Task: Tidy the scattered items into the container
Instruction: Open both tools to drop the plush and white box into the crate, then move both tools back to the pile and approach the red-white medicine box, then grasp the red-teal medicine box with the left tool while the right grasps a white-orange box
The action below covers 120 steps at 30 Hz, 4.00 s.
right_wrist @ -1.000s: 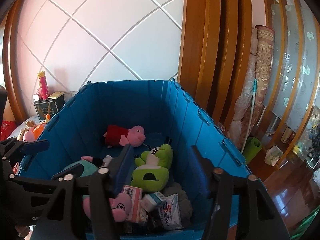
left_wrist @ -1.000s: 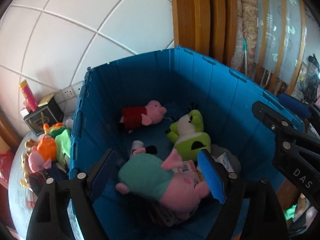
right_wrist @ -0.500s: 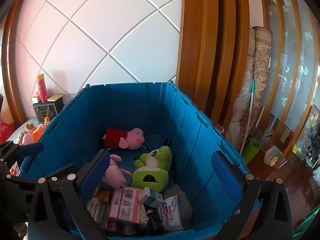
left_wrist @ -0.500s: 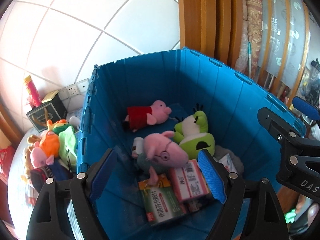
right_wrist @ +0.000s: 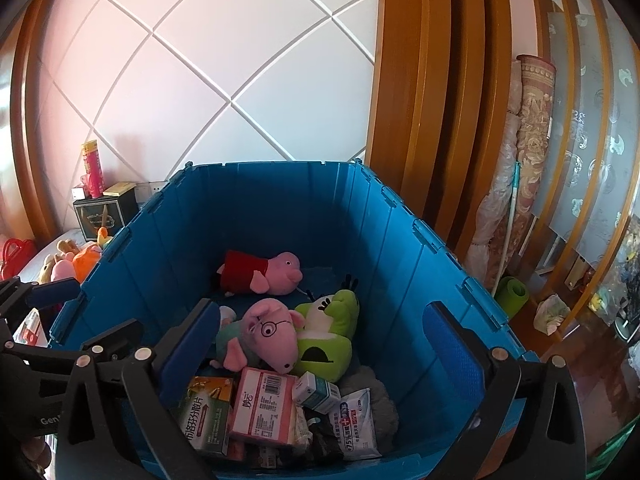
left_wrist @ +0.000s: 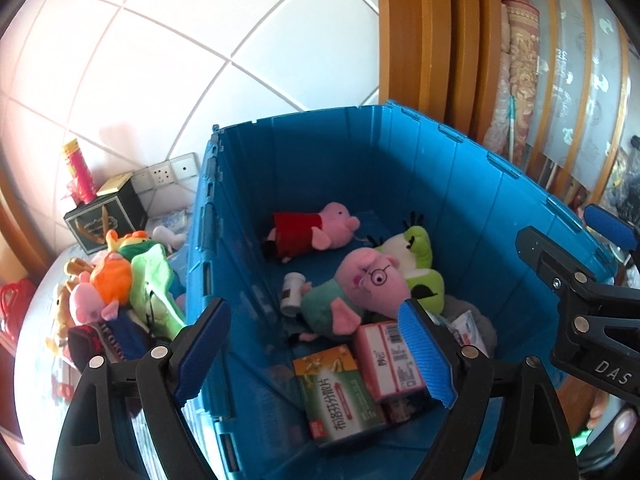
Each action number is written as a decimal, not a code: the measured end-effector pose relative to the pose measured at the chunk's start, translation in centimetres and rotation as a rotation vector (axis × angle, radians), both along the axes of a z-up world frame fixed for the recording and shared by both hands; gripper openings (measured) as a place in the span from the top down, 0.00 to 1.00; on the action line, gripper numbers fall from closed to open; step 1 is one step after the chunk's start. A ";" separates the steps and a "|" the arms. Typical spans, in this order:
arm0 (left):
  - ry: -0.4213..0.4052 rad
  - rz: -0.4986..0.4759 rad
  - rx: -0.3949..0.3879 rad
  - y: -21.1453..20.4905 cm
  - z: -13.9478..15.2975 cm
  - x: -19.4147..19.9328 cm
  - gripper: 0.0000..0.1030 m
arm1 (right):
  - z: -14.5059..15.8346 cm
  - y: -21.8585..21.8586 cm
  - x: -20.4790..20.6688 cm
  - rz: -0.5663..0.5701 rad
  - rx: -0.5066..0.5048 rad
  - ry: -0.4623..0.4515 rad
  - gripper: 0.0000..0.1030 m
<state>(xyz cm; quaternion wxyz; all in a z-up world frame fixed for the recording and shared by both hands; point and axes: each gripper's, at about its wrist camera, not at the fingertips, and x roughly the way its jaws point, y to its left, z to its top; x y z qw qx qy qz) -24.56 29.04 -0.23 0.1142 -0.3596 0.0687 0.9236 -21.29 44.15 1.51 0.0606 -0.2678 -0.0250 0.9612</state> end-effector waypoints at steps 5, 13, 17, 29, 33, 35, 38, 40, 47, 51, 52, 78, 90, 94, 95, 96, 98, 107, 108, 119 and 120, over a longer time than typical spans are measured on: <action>0.004 0.018 0.004 -1.1 0.1 0.1 0.16 | 0.0 -1.1 -0.1 0.019 0.000 0.001 0.00; 0.013 0.060 0.009 -3.9 0.4 0.4 0.16 | -0.1 -3.6 -0.5 0.062 -0.002 -0.003 0.00; 0.019 0.097 0.024 -6.3 0.5 0.5 0.16 | 0.0 -5.8 -0.8 0.089 0.000 0.000 0.00; 0.022 0.235 0.069 -20.0 -0.2 -0.1 0.16 | 2.1 -18.0 -1.1 0.206 0.024 0.055 0.00; 0.008 0.267 0.056 -26.0 -1.2 -0.2 0.16 | 2.4 -23.3 -1.5 0.233 0.011 0.076 0.00; -0.005 0.283 0.043 -29.1 -1.9 -0.4 0.16 | 2.1 -26.2 -2.0 0.242 -0.009 0.078 0.00; -0.030 0.312 0.026 -33.6 -3.1 -0.6 0.16 | 0.7 -30.7 -3.1 0.259 -0.036 0.049 0.00; -0.044 0.336 0.016 -36.2 -4.0 -0.7 0.16 | -0.6 -33.6 -3.9 0.281 -0.045 0.016 0.00; -0.131 0.449 0.013 -43.8 -7.9 -0.5 0.16 | -5.0 -41.0 -6.3 0.387 -0.034 -0.110 0.00; -0.188 0.550 0.005 -47.4 -10.2 0.4 0.16 | -6.2 -44.1 -7.4 0.481 -0.049 -0.134 0.00; -0.200 0.564 -0.003 -48.3 -10.8 0.5 0.16 | -6.5 -44.8 -7.6 0.495 -0.053 -0.139 0.00; -0.417 0.414 -0.031 -68.7 -21.7 -4.2 0.16 | -18.1 -62.9 -10.9 0.388 -0.097 -0.446 0.15; -0.539 0.336 -0.007 -64.8 -29.4 -6.0 0.16 | -22.7 -63.4 -11.8 0.405 -0.080 -0.563 0.39; -0.529 0.327 0.032 -63.7 -30.2 -6.2 0.15 | -23.7 -62.6 -12.2 0.420 -0.088 -0.580 0.39; -0.536 0.328 0.028 -63.4 -30.6 -6.5 0.15 | -23.9 -62.6 -12.2 0.427 -0.090 -0.583 0.39; -0.547 0.329 0.034 -63.2 -31.0 -6.7 0.15 | -24.0 -62.5 -12.3 0.433 -0.090 -0.586 0.39; -0.553 0.337 0.033 -62.8 -31.6 -7.0 0.15 | -24.3 -62.6 -12.4 0.447 -0.092 -0.589 0.39; -0.527 0.435 0.006 -67.6 -31.0 -7.2 0.28 | -25.6 -66.7 -13.1 0.541 -0.092 -0.623 0.54; -0.528 0.435 0.001 -68.2 -31.0 -7.3 0.28 | -25.9 -67.4 -13.3 0.549 -0.096 -0.630 0.55; -0.536 0.318 0.003 -70.6 -31.5 -9.3 0.19 | -29.4 -72.3 -15.7 0.481 -0.110 -0.692 0.55; -0.530 0.309 0.002 -70.6 -31.6 -9.4 0.18 | -29.7 -72.5 -15.7 0.472 -0.106 -0.696 0.55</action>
